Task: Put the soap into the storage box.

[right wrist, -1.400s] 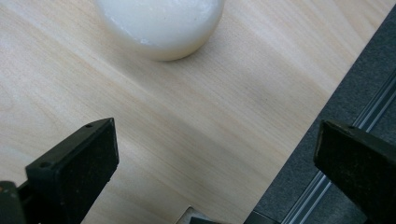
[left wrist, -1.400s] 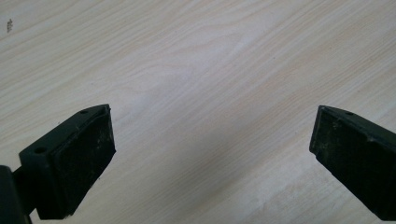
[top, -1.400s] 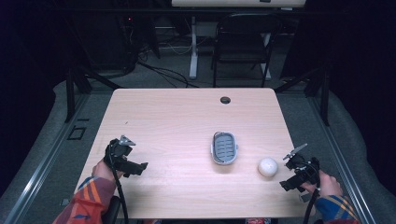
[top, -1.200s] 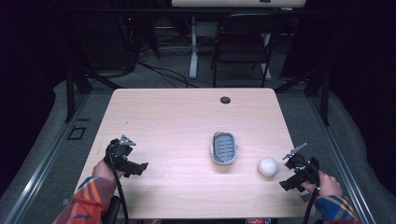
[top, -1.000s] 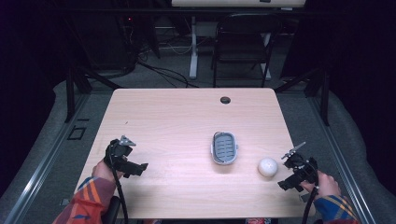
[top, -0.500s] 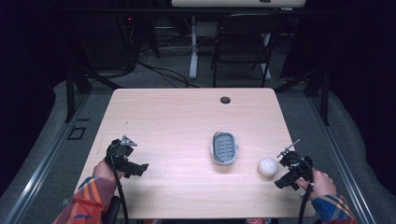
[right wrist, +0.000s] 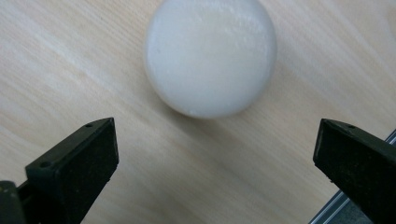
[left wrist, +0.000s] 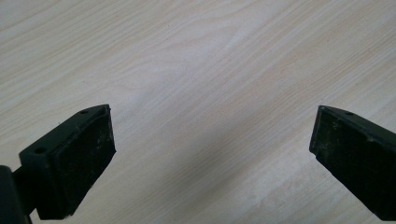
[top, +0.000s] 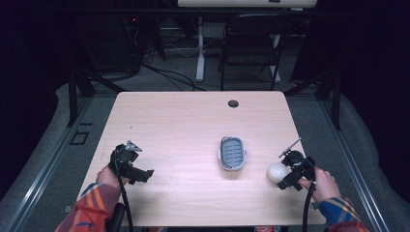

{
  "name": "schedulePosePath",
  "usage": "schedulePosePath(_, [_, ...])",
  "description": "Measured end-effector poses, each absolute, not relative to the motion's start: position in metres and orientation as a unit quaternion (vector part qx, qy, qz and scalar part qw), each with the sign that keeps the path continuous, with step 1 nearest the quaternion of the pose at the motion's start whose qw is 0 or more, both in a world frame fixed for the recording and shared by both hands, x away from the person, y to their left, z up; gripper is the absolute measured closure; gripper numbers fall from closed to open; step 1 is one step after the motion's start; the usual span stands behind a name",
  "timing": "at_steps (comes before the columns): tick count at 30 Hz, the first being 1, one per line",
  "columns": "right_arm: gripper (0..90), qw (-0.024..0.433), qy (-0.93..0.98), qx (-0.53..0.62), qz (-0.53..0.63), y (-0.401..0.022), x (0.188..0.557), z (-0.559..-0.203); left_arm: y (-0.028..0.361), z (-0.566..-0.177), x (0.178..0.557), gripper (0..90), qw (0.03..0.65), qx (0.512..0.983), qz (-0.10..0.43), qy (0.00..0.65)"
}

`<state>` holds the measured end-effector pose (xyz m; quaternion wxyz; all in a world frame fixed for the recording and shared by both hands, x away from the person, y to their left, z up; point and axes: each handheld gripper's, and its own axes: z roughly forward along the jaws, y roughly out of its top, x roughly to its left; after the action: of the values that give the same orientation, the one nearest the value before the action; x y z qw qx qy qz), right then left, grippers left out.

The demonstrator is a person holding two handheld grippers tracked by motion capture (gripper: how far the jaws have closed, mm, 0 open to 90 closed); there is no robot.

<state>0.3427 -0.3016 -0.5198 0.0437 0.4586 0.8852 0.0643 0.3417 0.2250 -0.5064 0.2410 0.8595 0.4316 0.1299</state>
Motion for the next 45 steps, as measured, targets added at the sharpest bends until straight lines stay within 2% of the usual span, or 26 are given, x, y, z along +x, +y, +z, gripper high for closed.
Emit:
schedulePosePath(7, [0.0, 0.054, 0.881, 0.464, 0.083, -0.292, 0.352, -0.523, 0.225, -0.506, 0.342, 0.1, 0.240, 0.860, 0.131, 0.431])
schedulePosePath(9, [0.0, 0.038, 0.898, 0.438, 0.038, -0.289, 0.359, -0.521, 0.225, -0.506, 0.342, 0.1, 0.240, 0.860, 0.130, 0.431])
schedulePosePath(21, [0.0, 0.044, 0.896, 0.440, 0.037, -0.278, 0.370, -0.528, 0.224, -0.507, 0.342, 0.1, 0.239, 0.861, 0.126, 0.430])
schedulePosePath(27, [8.6, 0.032, 0.902, 0.431, 0.022, -0.275, 0.377, -0.530, 0.224, -0.507, 0.342, 0.1, 0.239, 0.862, 0.126, 0.430])
schedulePosePath(31, [10.0, 0.031, 0.904, 0.425, 0.009, -0.273, 0.380, -0.530, 0.224, -0.508, 0.343, 0.1, 0.237, 0.863, 0.122, 0.429])
schedulePosePath(32, [10.4, 0.039, 0.895, 0.442, 0.040, -0.272, 0.378, -0.536, 0.224, -0.508, 0.343, 0.1, 0.237, 0.864, 0.122, 0.428])
schedulePosePath(34, [11.4, 0.030, 0.911, 0.411, -0.008, -0.271, 0.384, -0.529, 0.224, -0.508, 0.343, 0.1, 0.236, 0.864, 0.121, 0.428])
schedulePosePath(35, [11.2, 0.033, 0.906, 0.422, 0.007, -0.270, 0.383, -0.532, 0.224, -0.508, 0.343, 0.1, 0.236, 0.864, 0.121, 0.428])
schedulePosePath(36, [11.1, 0.021, 0.930, 0.357, -0.079, -0.269, 0.393, -0.520, 0.224, -0.508, 0.343, 0.1, 0.236, 0.864, 0.121, 0.428])
schedulePosePath(38, [11.4, 0.052, 0.877, 0.471, 0.081, -0.265, 0.376, -0.546, 0.224, -0.508, 0.343, 0.1, 0.235, 0.864, 0.121, 0.428])
schedulePosePath(39, [11.7, 0.030, 0.911, 0.411, -0.010, -0.268, 0.386, -0.533, 0.224, -0.508, 0.343, 0.1, 0.235, 0.864, 0.120, 0.428])
schedulePosePath(41, [13.1, 0.026, 0.911, 0.412, -0.018, -0.267, 0.387, -0.534, 0.224, -0.508, 0.343, 0.1, 0.234, 0.865, 0.120, 0.428])
schedulePosePath(42, [13.3, 0.032, 0.896, 0.441, 0.030, -0.266, 0.383, -0.542, 0.224, -0.508, 0.343, 0.1, 0.234, 0.865, 0.119, 0.427])
schedulePosePath(43, [13.5, 0.029, 0.897, 0.441, 0.026, -0.266, 0.384, -0.541, 0.224, -0.508, 0.343, 0.1, 0.233, 0.865, 0.119, 0.427])
schedulePosePath(44, [13.8, 0.020, 0.917, 0.397, -0.037, -0.266, 0.391, -0.532, 0.224, -0.508, 0.343, 0.1, 0.233, 0.866, 0.119, 0.427])
schedulePosePath(45, [14.1, 0.017, 0.919, 0.391, -0.044, -0.266, 0.393, -0.532, 0.224, -0.509, 0.343, 0.1, 0.232, 0.866, 0.119, 0.427])
